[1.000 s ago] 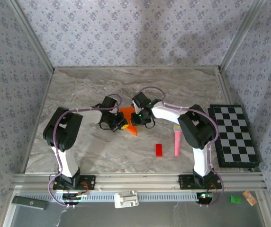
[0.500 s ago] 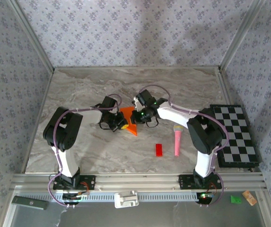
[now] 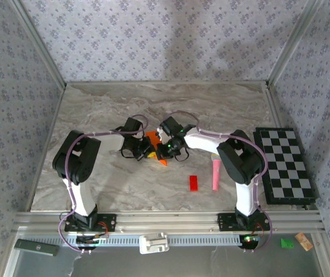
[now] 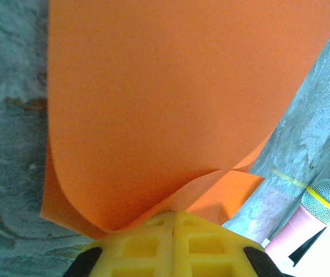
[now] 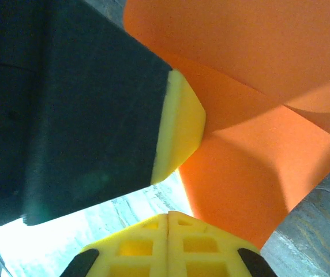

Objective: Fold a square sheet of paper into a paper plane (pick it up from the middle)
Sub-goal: Third fold the triangle at the center of the table.

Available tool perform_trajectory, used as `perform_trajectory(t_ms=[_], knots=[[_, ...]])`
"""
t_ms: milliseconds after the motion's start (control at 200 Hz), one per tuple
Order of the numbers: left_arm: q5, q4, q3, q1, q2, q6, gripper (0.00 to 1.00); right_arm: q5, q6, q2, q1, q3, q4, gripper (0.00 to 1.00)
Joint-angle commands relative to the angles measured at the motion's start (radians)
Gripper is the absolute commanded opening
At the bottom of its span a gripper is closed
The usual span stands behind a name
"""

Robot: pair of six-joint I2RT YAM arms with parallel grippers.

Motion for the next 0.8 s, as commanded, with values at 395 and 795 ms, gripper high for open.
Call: perform_trajectory(t_ms=[395, 795], knots=[[-0.087, -0.085, -0.024, 0.008, 0.069, 0.021, 0.00, 0.042, -0.044, 0.047, 0.010, 0.035, -0.073, 0.02], [-0.054, -0.065, 0.001, 0.022, 0.033, 0.039, 0.01, 0.039, -0.046, 0.066, 0.010, 0.033, -0.083, 0.01]])
